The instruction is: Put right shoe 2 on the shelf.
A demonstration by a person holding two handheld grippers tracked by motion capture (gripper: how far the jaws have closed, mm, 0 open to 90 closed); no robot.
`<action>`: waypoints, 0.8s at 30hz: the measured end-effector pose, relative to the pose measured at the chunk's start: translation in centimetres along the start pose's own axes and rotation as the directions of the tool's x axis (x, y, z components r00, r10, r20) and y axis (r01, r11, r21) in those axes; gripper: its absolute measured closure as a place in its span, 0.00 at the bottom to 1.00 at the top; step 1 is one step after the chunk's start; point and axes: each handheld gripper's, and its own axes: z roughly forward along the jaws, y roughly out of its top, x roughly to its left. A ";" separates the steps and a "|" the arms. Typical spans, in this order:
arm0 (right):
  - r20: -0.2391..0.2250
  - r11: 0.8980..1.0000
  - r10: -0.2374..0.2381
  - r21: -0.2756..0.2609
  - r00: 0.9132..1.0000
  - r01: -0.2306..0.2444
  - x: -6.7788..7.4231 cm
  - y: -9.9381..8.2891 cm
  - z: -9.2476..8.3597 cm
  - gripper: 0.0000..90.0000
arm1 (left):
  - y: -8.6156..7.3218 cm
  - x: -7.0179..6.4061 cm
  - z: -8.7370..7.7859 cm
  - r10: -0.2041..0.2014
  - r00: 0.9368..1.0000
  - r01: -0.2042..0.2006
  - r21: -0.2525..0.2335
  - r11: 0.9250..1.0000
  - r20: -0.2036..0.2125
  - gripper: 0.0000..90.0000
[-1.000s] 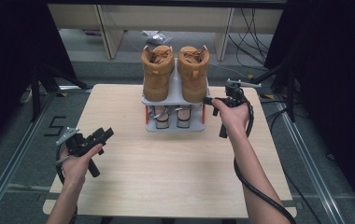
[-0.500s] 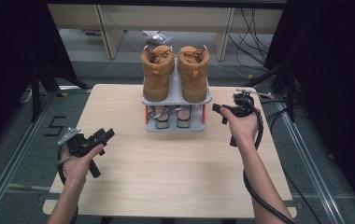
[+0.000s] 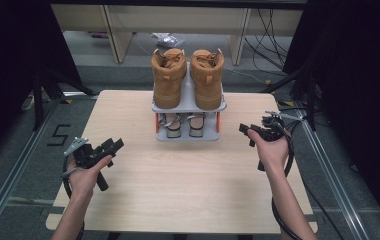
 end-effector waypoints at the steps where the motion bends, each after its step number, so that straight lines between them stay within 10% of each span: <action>1: 0.004 0.999 0.044 0.012 0.999 -0.044 0.1 -0.2 -0.2 0.57 | 0.0 0.0 0.0 -0.001 1.000 0.001 0.000 1.000 0.001 0.53; 24: 0.080 0.998 0.064 -0.007 0.995 -0.064 -5.5 -7.1 -1.4 0.55 | -0.8 -0.2 0.7 0.012 1.000 -0.012 0.037 0.999 0.002 0.53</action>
